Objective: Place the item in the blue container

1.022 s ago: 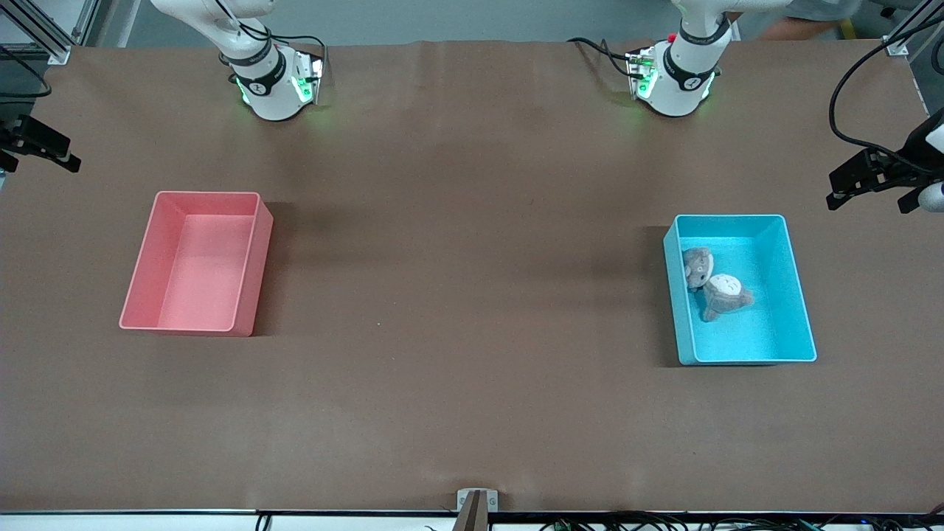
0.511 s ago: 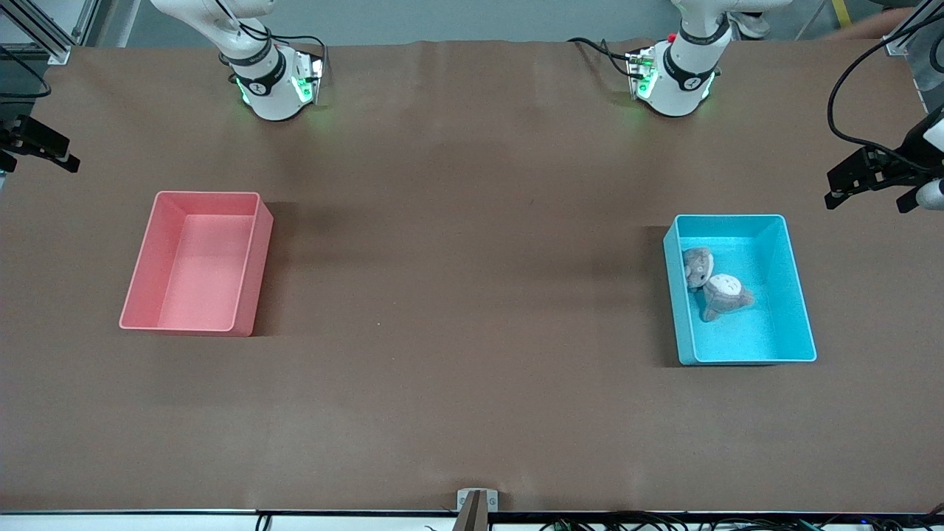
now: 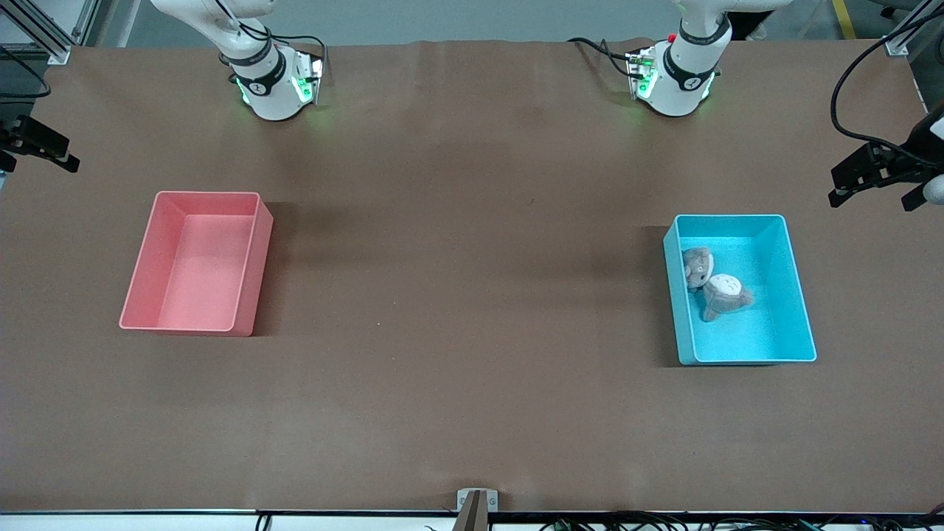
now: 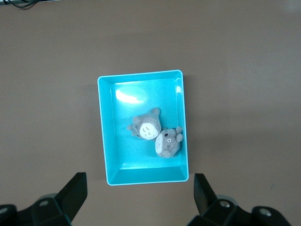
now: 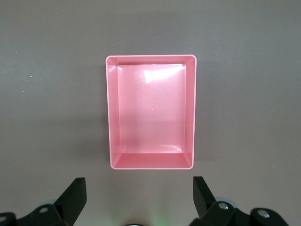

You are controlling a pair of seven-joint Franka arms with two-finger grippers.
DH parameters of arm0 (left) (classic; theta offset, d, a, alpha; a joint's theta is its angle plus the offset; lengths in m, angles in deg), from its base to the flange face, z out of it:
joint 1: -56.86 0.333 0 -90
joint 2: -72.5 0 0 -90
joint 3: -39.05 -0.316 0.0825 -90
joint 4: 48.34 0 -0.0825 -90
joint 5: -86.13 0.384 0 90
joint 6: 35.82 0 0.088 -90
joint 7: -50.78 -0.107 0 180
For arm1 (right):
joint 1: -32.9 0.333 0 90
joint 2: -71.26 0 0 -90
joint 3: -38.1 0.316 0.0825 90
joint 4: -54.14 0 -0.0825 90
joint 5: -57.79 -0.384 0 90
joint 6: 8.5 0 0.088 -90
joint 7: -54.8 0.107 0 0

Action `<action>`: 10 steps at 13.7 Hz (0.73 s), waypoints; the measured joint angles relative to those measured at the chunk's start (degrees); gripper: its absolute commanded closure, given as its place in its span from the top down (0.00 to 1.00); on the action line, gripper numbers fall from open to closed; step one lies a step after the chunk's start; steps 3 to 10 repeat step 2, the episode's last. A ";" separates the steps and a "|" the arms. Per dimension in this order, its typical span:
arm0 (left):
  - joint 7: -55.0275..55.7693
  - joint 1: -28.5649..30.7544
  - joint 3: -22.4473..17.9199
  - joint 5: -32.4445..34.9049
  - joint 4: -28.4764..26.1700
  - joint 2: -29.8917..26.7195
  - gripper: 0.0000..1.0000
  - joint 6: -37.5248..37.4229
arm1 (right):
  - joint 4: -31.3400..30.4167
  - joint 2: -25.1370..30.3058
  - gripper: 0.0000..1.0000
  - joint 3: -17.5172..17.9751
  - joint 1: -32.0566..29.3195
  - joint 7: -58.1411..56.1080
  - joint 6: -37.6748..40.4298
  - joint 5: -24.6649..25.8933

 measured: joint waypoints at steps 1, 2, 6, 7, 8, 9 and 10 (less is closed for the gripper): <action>0.01 0.00 0.10 0.00 0.09 0.00 1.00 0.00 | 0.00 0.00 1.00 -0.01 0.00 0.00 0.00 0.01; 0.03 -0.01 0.16 0.00 0.13 0.00 1.00 0.00 | 0.00 0.00 1.00 -0.01 0.00 0.00 0.00 0.02; 0.03 -0.01 0.16 0.00 0.13 0.00 1.00 0.00 | 0.00 0.00 1.00 -0.01 0.00 0.00 0.00 0.02; 0.03 -0.01 0.16 0.00 0.13 0.00 1.00 0.00 | 0.00 0.00 1.00 -0.01 0.00 0.00 0.00 0.02; 0.03 -0.01 0.16 0.00 0.13 0.00 1.00 0.00 | 0.00 0.00 1.00 -0.01 0.00 0.00 0.00 0.02; 0.03 -0.01 0.16 0.00 0.13 0.00 1.00 0.00 | 0.00 0.00 1.00 -0.01 0.00 0.00 0.00 0.02; 0.03 -0.01 0.16 0.00 0.13 0.00 1.00 0.00 | 0.00 0.00 1.00 -0.01 0.00 0.00 0.00 0.02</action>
